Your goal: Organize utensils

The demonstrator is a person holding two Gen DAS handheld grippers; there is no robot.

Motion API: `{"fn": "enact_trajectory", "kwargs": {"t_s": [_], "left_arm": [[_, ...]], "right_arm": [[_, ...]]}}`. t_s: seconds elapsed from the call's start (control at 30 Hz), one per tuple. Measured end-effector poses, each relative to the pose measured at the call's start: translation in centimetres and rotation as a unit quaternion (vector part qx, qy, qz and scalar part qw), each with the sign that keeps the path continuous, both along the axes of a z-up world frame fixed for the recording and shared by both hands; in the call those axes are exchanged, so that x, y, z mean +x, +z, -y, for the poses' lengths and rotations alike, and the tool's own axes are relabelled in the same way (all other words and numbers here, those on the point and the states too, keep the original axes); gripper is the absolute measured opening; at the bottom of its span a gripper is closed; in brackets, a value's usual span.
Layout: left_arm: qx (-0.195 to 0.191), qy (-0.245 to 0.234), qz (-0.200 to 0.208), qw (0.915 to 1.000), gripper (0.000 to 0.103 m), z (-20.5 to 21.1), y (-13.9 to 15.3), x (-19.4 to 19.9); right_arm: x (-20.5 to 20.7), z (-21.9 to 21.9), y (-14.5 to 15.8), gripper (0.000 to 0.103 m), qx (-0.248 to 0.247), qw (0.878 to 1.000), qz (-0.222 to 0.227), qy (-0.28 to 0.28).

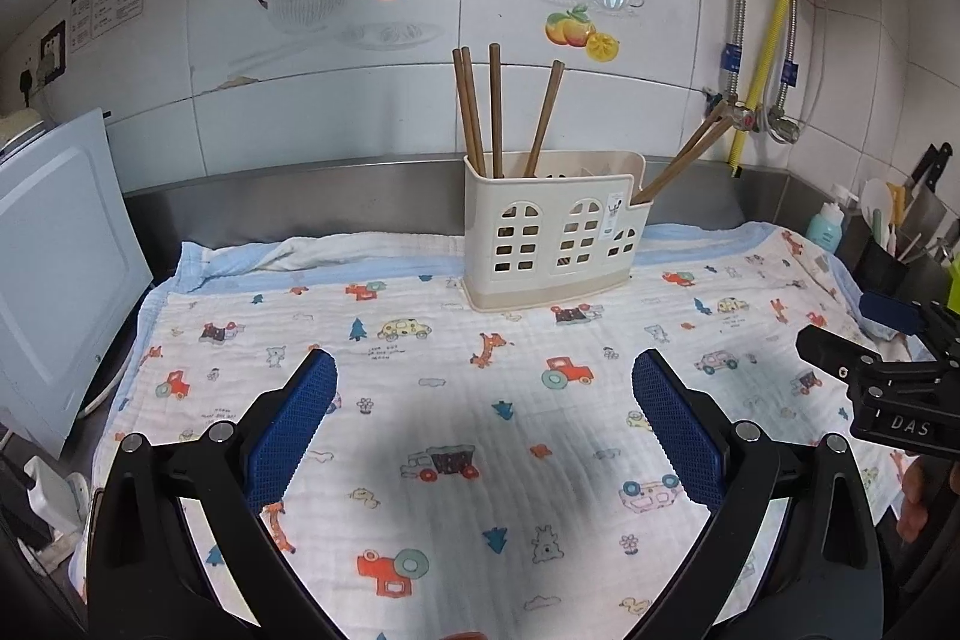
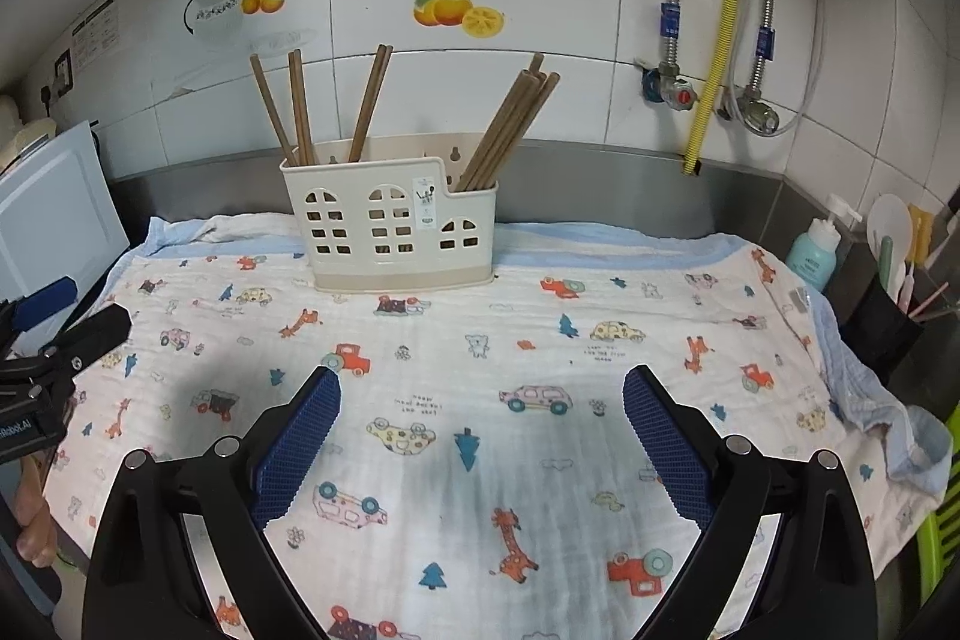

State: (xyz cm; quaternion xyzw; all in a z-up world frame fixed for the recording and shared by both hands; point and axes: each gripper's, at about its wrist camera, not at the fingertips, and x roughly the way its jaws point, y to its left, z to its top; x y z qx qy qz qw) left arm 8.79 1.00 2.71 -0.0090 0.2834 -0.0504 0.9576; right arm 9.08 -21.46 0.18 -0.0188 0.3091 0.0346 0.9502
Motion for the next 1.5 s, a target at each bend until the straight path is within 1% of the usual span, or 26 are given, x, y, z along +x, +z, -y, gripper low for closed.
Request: {"fn": "enact_trajectory", "kwargs": {"t_s": [0.4,0.63,1.5], "left_arm": [[-0.009,0.002,-0.015,0.9999,0.098,0.0,-0.9,-1.2],[-0.002,0.001,-0.013,0.9999,0.098,0.3,-0.8,-1.8],[-0.009,0.004,-0.016,0.9998,0.098,0.5,-0.9,-3.4]], "right_arm": [[-1.4,0.9,0.0,0.092,0.008,1.0,0.003,-0.008],[-1.9,0.9,-0.2,0.092,0.013,1.0,0.001,-0.007],[-3.5,1.4,-0.3,0.093,0.018,1.0,0.003,-0.007]]}}
